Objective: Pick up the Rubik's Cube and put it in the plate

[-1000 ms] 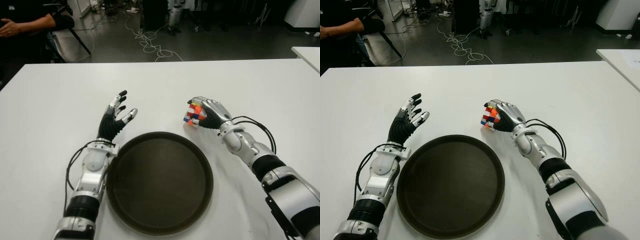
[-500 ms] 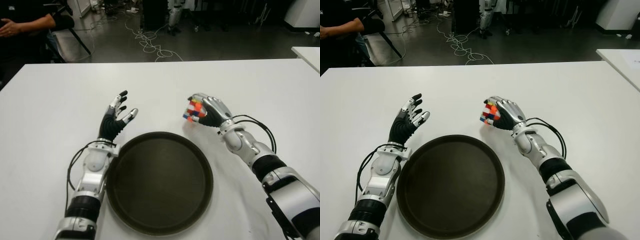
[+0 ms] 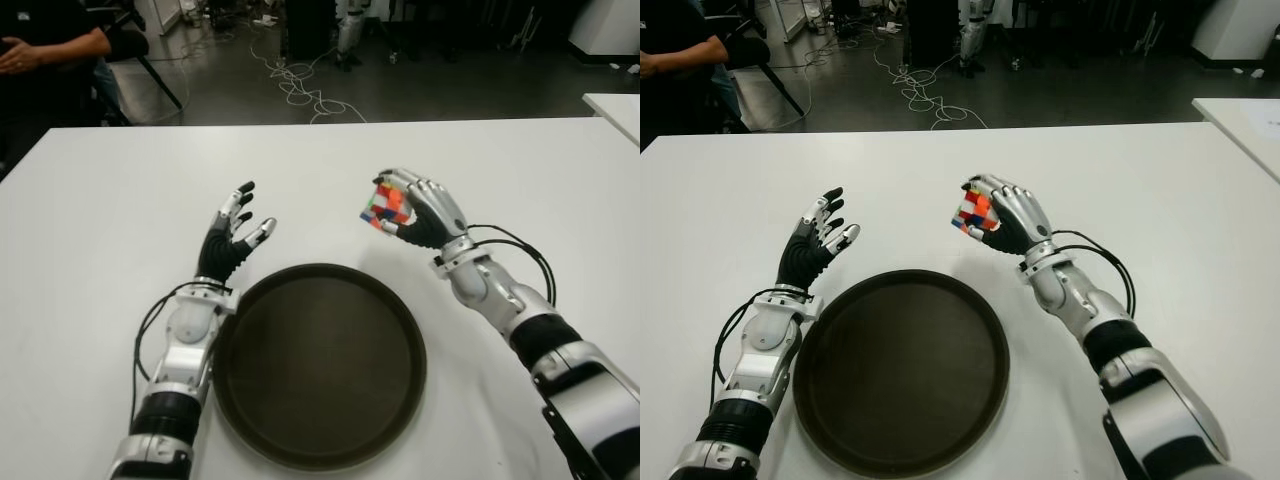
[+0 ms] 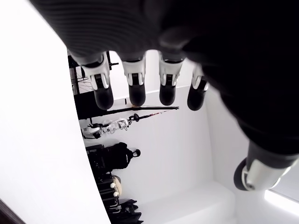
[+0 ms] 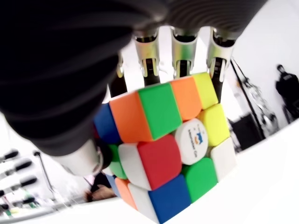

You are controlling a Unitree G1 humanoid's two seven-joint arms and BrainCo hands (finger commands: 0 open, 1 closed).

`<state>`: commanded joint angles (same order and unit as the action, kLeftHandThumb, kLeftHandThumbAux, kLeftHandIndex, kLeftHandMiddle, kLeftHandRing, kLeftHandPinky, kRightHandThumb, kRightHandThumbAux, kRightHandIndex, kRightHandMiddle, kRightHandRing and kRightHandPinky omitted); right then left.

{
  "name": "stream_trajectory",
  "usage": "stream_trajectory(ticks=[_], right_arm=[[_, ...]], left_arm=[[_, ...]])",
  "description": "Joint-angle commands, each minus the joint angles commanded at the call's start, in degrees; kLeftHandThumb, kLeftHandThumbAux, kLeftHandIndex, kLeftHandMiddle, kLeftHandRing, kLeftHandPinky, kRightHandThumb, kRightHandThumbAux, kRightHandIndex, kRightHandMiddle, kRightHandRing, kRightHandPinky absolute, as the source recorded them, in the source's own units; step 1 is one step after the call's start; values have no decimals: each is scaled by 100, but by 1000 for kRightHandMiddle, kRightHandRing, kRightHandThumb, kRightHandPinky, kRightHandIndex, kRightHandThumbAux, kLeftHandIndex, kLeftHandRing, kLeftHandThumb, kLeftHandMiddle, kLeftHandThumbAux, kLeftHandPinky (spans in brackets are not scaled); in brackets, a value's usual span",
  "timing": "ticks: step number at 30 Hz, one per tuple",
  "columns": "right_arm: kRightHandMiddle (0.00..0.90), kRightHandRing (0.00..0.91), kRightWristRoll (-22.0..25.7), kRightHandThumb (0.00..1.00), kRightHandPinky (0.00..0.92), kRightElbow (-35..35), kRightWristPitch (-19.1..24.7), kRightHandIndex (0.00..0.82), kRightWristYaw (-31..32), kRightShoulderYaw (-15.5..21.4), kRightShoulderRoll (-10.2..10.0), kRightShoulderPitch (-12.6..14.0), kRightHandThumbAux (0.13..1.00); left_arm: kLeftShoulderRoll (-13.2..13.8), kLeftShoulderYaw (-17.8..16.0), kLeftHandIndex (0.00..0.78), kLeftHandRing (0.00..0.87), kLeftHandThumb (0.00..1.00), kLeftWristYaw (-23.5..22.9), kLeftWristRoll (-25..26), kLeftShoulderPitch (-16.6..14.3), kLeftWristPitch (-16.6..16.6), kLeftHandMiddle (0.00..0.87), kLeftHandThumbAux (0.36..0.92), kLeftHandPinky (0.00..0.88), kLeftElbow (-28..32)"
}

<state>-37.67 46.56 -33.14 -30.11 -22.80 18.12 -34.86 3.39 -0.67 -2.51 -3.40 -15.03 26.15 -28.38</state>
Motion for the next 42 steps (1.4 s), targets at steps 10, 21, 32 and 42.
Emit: stream_trajectory(ticks=[10, 21, 32, 42], right_arm=[[733, 753, -133, 690, 776, -792, -202, 425, -273, 197, 213, 253, 737], [753, 761, -87, 689, 772, -1727, -884, 426, -730, 590, 270, 494, 738], [744, 750, 939, 691, 759, -2365, -1093, 428, 686, 668, 256, 950, 735], [726, 741, 3086, 684, 753, -2972, -857, 428, 3781, 264, 706, 1120, 736]], left_arm=[[13, 7, 13, 0, 0, -9, -39, 13, -78, 34, 547, 0, 56], [-25, -24, 13, 0, 0, -11, 30, -28, -74, 33, 554, 0, -22], [-60, -46, 15, 0, 0, -6, 90, -48, -11, 36, 564, 0, -58], [-48, -47, 28, 0, 0, 37, 48, -74, 35, 54, 562, 0, -105]])
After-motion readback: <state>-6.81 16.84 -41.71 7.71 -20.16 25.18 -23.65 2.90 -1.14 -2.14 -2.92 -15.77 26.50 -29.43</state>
